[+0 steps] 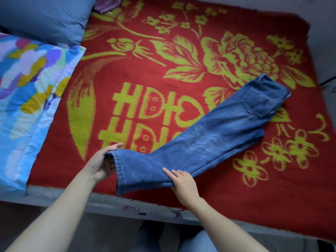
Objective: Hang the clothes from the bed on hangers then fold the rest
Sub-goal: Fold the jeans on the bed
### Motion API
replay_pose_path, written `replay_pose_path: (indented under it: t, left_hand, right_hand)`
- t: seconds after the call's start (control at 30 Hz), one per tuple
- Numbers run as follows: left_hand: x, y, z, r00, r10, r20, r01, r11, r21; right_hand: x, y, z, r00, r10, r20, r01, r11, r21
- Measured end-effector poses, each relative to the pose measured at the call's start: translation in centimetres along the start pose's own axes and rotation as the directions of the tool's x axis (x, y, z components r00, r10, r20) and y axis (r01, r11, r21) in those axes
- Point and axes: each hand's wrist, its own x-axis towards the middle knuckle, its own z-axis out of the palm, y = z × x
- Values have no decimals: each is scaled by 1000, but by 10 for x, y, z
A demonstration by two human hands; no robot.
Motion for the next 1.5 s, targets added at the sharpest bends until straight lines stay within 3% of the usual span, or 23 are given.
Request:
replay_pose_path:
  t: [0.07,0.17,0.23,0.27,0.37,0.43,0.53,0.7,0.8,0.87,0.93,1.03,1.1,1.13,1.23,1.3,1.33,1.4,1.5]
  left_hand:
    - [-6,17,11,998,49,43,-50,998,34]
    - [-21,43,49,981,98,166,-132,970,206]
    - [-25,58,81,969,104,222,-181,915,360]
    - [-26,64,99,966,107,234,-200,885,420]
    - [-26,76,162,967,130,218,-222,848,481]
    - [-29,83,215,964,154,218,-241,852,465]
    - [-39,96,310,928,218,302,-331,855,399]
    - [-55,110,498,822,363,439,-526,779,341]
    - [-17,88,536,805,469,362,-593,623,510]
    - [22,55,518,784,544,299,-572,445,690]
    - [62,13,485,799,549,244,-448,273,851]
    - [114,-51,434,886,431,172,-208,36,978]
    - [143,-89,408,913,378,154,-108,-140,984]
    - [154,-104,398,918,367,154,-79,-212,974]
    - [175,-132,382,896,374,238,-60,-430,901]
    - [176,-142,377,853,316,415,-128,-646,753]
    - [177,-145,377,819,273,505,-180,-713,678]
    - [183,-151,375,750,254,610,-267,-728,632]
    - [205,-158,362,859,155,488,-235,-726,646]
  right_hand:
    - [-2,-10,1,999,-24,-49,23,1000,-15]
    - [-2,-23,-2,1000,-3,-3,3,999,33]
    - [0,-25,2,997,33,76,-49,974,222]
    - [0,-23,0,986,62,156,-120,911,396]
    - [-3,9,-21,954,247,172,-288,585,758]
    - [-3,48,-47,937,327,124,-259,407,876]
    - [0,116,-103,890,455,1,-125,242,962]
    - [26,261,-201,829,548,-110,61,107,992]
    - [58,367,-238,777,628,-38,32,20,999]
    - [66,423,-238,748,659,76,-93,-8,996]
    - [61,457,-218,722,674,153,-281,84,956]
    - [48,478,-152,659,734,163,-537,308,785]
    - [43,472,-109,643,743,187,-708,484,514]
    - [41,465,-93,672,726,144,-720,595,358]
    - [33,434,-69,882,465,-78,-465,885,14]
    - [30,419,-53,942,275,-195,-290,956,-53]
    - [28,414,-47,954,228,-195,-244,968,-63]
    - [27,414,-38,976,189,-109,-201,973,-116]
    - [24,433,-19,973,195,126,-170,967,-188]
